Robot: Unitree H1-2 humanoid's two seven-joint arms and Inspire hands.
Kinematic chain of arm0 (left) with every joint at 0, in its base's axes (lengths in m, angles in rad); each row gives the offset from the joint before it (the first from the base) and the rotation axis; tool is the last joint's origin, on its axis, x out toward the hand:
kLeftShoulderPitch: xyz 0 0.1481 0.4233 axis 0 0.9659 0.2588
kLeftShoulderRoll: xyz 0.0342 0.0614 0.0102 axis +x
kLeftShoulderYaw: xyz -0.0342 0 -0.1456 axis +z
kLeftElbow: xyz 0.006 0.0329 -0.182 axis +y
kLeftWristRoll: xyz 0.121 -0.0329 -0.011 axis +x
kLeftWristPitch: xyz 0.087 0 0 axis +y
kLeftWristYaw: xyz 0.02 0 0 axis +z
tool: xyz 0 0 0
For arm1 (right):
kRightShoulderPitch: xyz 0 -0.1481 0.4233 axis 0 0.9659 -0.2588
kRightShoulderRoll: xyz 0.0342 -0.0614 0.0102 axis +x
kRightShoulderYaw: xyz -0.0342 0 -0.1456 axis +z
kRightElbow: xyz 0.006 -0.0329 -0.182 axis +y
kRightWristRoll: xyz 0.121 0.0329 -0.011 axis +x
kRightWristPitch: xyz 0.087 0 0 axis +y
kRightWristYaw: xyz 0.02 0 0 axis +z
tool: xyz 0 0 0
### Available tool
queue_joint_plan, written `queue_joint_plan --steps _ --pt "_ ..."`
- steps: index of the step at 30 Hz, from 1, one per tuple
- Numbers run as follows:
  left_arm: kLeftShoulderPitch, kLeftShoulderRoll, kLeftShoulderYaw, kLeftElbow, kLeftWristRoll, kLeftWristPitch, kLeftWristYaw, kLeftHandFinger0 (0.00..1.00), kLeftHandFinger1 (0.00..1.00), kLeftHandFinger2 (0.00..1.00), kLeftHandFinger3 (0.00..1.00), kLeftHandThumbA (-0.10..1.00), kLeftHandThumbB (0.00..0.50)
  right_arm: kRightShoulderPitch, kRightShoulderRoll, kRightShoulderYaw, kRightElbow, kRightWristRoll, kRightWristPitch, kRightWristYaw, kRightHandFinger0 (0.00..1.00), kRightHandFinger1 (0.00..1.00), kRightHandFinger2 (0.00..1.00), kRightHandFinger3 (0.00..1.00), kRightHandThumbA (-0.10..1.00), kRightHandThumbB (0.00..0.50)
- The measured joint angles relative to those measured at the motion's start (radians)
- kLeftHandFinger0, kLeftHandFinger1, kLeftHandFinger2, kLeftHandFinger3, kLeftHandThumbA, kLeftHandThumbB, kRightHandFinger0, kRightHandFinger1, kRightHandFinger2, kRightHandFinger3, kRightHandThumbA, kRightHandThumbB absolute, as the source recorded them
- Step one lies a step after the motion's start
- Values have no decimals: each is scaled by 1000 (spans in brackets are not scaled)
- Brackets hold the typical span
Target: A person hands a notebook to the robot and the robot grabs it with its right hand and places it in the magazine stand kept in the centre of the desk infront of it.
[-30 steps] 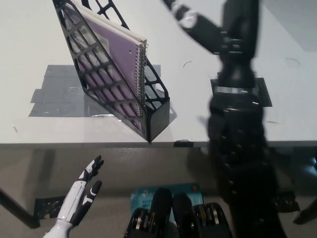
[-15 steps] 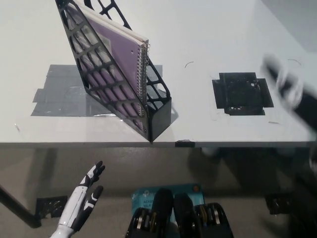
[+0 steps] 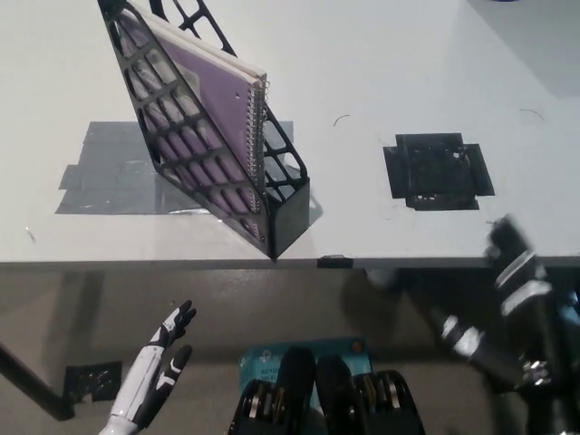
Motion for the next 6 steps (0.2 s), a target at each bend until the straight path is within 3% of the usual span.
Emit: queue_joint_plan --steps 6 --pt "-5 -2 4 8 -9 0 0 1000 1000 1000 1000 1000 500 10 2 21 101 -3 1 40 1000 1000 1000 1000 873 99"
